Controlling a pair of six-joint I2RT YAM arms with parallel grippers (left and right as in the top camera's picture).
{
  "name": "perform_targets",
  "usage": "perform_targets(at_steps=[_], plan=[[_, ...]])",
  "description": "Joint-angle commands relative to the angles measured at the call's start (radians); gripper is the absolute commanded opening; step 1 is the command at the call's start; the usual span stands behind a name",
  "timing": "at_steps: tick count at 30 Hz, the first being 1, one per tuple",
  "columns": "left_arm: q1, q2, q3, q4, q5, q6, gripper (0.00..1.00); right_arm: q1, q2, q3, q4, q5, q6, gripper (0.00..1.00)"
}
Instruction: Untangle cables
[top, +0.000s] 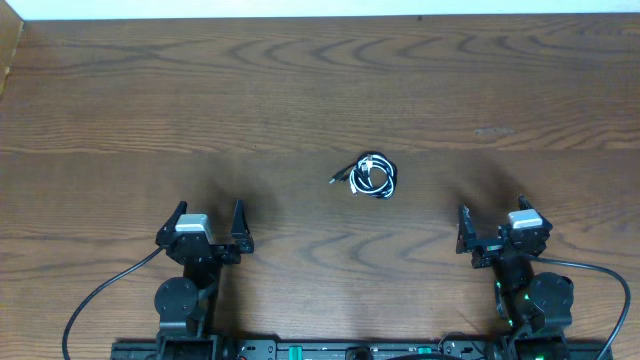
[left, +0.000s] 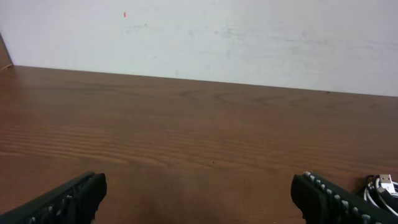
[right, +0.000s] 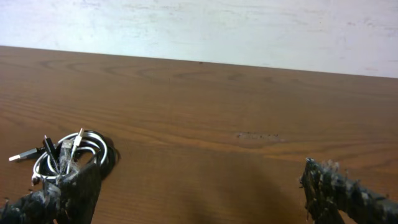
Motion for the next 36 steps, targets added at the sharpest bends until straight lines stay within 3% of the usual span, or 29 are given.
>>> perform_targets(at_steps=[1, 13, 21, 27, 36], plan=[[0.004, -0.007, -0.009, -0.044, 0.013, 0.006, 1.00, -0.001, -0.002, -0.001, -0.003, 0.000, 0.007, 0.99], [0.004, -0.007, -0.009, -0.042, 0.014, 0.005, 1.00, -0.001, -0.002, 0.017, -0.010, 0.001, 0.105, 0.99], [0.004, -0.004, 0.032, -0.073, 0.043, -0.032, 1.00, -0.001, 0.027, 0.094, -0.149, 0.002, 0.143, 0.99], [0.004, 0.077, 0.138, -0.139, 0.040, -0.032, 1.00, -0.001, 0.156, 0.183, -0.183, 0.024, 0.143, 0.99], [0.004, 0.435, 0.389, -0.279, 0.040, -0.032, 1.00, -0.001, 0.513, 0.371, -0.200, 0.013, 0.143, 0.99]])
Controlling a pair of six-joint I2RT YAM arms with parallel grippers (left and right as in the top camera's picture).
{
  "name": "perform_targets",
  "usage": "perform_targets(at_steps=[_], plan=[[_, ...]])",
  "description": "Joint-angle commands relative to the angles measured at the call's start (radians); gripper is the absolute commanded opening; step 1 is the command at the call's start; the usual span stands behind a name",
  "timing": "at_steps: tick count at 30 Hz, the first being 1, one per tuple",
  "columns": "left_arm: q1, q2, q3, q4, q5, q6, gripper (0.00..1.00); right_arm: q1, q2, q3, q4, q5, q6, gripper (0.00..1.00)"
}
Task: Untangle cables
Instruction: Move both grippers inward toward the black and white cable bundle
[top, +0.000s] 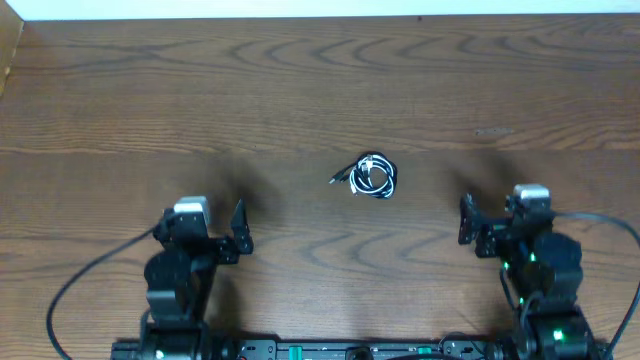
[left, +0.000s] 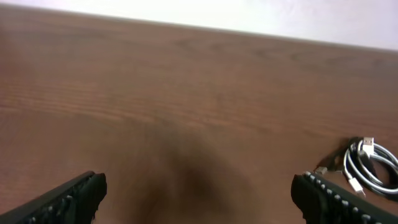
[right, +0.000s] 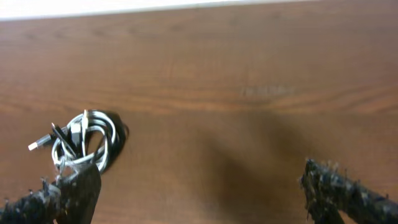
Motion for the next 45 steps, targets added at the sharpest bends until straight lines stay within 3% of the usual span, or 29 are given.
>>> perform_targets(at_steps=[1, 8, 15, 23, 29, 33, 35, 38, 45], plan=[[0.004, 0.143, 0.123, -0.047, 0.014, -0.008, 1.00, -0.001, 0.127, 0.085, -0.015, -0.020, 0.010, 0.99], [0.003, 0.462, 0.388, -0.220, 0.091, -0.008, 1.00, -0.001, 0.417, 0.272, -0.125, -0.094, -0.010, 0.99], [-0.017, 0.709, 0.646, -0.477, 0.103, -0.008, 1.00, 0.000, 0.641, 0.509, -0.376, -0.082, -0.040, 0.99], [-0.097, 0.788, 0.724, -0.624, 0.103, -0.008, 1.00, 0.000, 0.746, 0.649, -0.536, -0.077, -0.190, 0.99], [-0.097, 0.788, 0.724, -0.629, 0.115, -0.009, 1.00, 0.000, 0.746, 0.649, -0.524, -0.209, -0.161, 0.99], [-0.097, 0.790, 0.724, -0.533, 0.125, -0.016, 1.00, 0.000, 0.747, 0.649, -0.455, -0.290, -0.128, 0.99], [-0.103, 0.800, 0.724, -0.464, 0.145, -0.050, 1.00, 0.004, 0.747, 0.649, -0.406, -0.292, -0.018, 0.95], [-0.135, 0.834, 0.724, -0.388, 0.143, -0.064, 1.00, 0.042, 0.748, 0.649, -0.368, -0.292, 0.019, 0.88], [-0.226, 1.010, 0.724, -0.234, 0.144, -0.065, 1.00, 0.194, 0.809, 0.649, -0.313, -0.215, 0.053, 0.88]])
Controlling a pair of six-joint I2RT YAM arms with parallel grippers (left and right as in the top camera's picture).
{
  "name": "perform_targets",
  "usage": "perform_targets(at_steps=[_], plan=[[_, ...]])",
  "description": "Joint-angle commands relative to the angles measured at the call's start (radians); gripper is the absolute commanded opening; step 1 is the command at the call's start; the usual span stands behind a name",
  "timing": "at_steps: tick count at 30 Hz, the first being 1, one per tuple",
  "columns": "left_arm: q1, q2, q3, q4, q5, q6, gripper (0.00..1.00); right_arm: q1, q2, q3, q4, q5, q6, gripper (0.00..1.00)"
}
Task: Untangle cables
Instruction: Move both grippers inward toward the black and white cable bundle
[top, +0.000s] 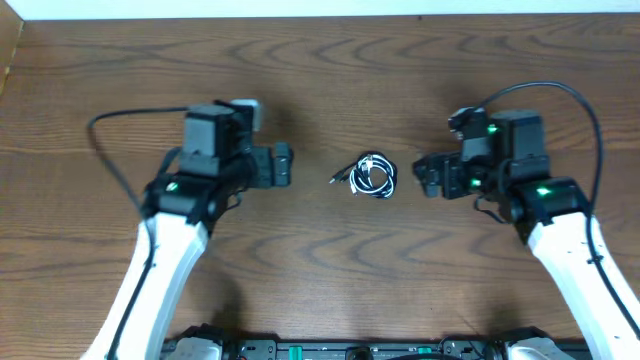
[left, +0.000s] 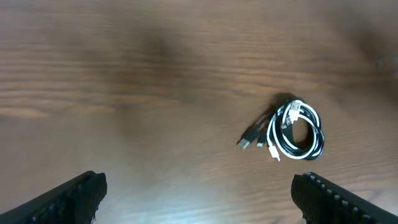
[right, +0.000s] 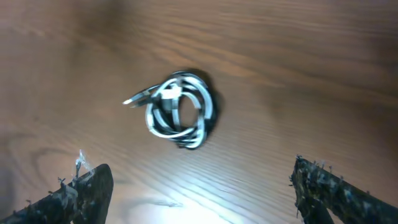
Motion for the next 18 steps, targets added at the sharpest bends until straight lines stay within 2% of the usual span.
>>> perform_targets(at_steps=[1, 3, 11, 15, 18], plan=[[-0.035, 0.097, 0.016, 0.045, 0.012, -0.011, 1.00, 0.064, 0.056, 0.018, 0.008, 0.071, 0.087, 0.88], [-0.058, 0.153, 0.016, 0.072, 0.013, -0.012, 1.00, 0.096, 0.097, 0.018, 0.019, 0.098, 0.147, 0.88], [-0.148, 0.348, 0.016, 0.212, 0.067, -0.016, 1.00, 0.150, 0.291, 0.018, 0.088, 0.103, 0.264, 0.74], [-0.181, 0.413, 0.016, 0.270, 0.068, -0.039, 1.00, 0.152, 0.370, 0.018, 0.119, 0.103, 0.325, 0.73], [-0.209, 0.451, 0.016, 0.301, 0.067, -0.042, 1.00, 0.154, 0.413, 0.018, 0.130, 0.103, 0.357, 0.66]])
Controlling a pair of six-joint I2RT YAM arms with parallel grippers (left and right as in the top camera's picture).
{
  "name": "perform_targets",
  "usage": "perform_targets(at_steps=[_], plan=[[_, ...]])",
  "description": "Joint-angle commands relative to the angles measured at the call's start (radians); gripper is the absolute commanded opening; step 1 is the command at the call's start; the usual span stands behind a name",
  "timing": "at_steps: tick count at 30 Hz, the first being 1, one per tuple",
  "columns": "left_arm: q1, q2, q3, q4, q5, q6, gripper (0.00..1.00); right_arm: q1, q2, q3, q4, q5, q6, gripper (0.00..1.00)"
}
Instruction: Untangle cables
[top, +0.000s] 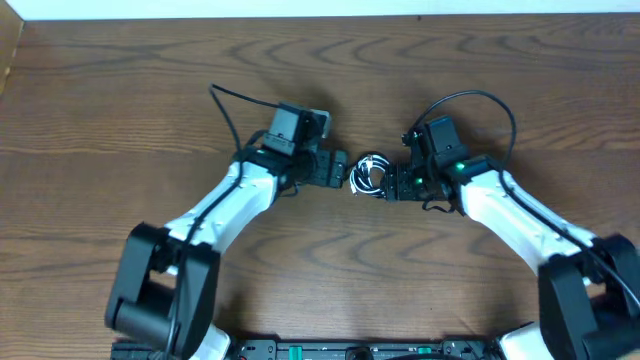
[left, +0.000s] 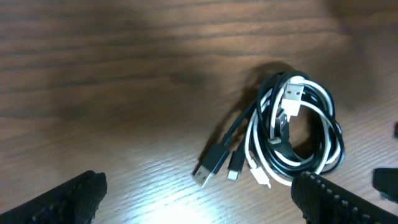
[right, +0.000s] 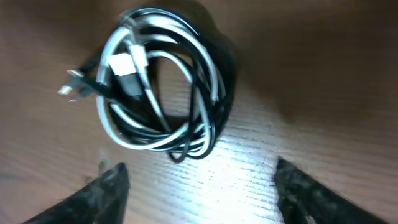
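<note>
A small coil of black and white cables (top: 372, 176) lies tangled on the wooden table. The left wrist view shows the coil (left: 298, 140) with its plug ends (left: 214, 168) pointing down-left; the right wrist view shows the same coil (right: 165, 93). My left gripper (top: 338, 168) stands open just left of the bundle. At the bundle's right edge my right gripper (top: 397, 183) is open too. Neither holds anything.
The brown wooden table (top: 320, 80) runs back to a white wall along its far edge. Both arms' black supply cables (top: 240, 105) arch over the table behind the grippers.
Both grippers, which stood wide of the coil on either side, have closed in and now flank it closely. They have come lower, since the coil looks larger in both wrist views. The coil has not moved.
Both arms first rested near the table's front edge, grippers open, looking level across the table. Then they tilted downward there. Later both were raised and reached out beside the coil at mid-table. Now they sit close on either side of it, still open.
</note>
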Motion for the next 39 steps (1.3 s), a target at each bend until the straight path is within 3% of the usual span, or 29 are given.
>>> perform_targets(at_steps=[1, 5, 12, 14, 17, 19, 23, 30, 34, 39], plan=[[-0.029, 0.034, 0.016, 0.020, 0.016, -0.017, 1.00, 0.006, 0.041, 0.016, 0.006, 0.008, 0.083, 0.64], [-0.060, 0.061, 0.016, 0.033, 0.015, -0.024, 0.99, 0.008, 0.089, 0.016, 0.016, 0.008, 0.120, 0.57], [-0.074, 0.080, 0.014, 0.029, 0.015, -0.024, 0.89, 0.041, 0.128, 0.016, 0.045, 0.008, 0.122, 0.53], [-0.074, 0.080, 0.014, 0.029, 0.015, -0.024, 0.86, 0.042, 0.128, 0.016, 0.055, 0.008, 0.122, 0.47], [-0.074, 0.080, 0.014, 0.018, 0.016, -0.024, 0.85, 0.046, 0.128, 0.016, 0.064, 0.008, 0.125, 0.25], [-0.074, 0.080, 0.014, 0.003, 0.015, -0.024, 0.86, 0.047, 0.128, 0.016, 0.064, 0.008, 0.138, 0.21], [-0.074, 0.080, 0.014, -0.028, 0.014, -0.024, 0.84, 0.047, 0.128, 0.016, 0.055, 0.018, 0.153, 0.01], [-0.074, 0.080, 0.014, -0.076, 0.012, -0.024, 0.83, 0.053, 0.128, 0.016, -0.055, -0.025, 0.103, 0.01], [-0.074, 0.080, 0.014, -0.094, 0.012, -0.024, 0.83, 0.051, 0.128, 0.016, -0.173, 0.079, 0.101, 0.01], [-0.074, 0.080, 0.014, -0.084, 0.013, -0.024, 0.83, 0.055, 0.128, 0.016, -0.187, 0.094, -0.001, 0.01]])
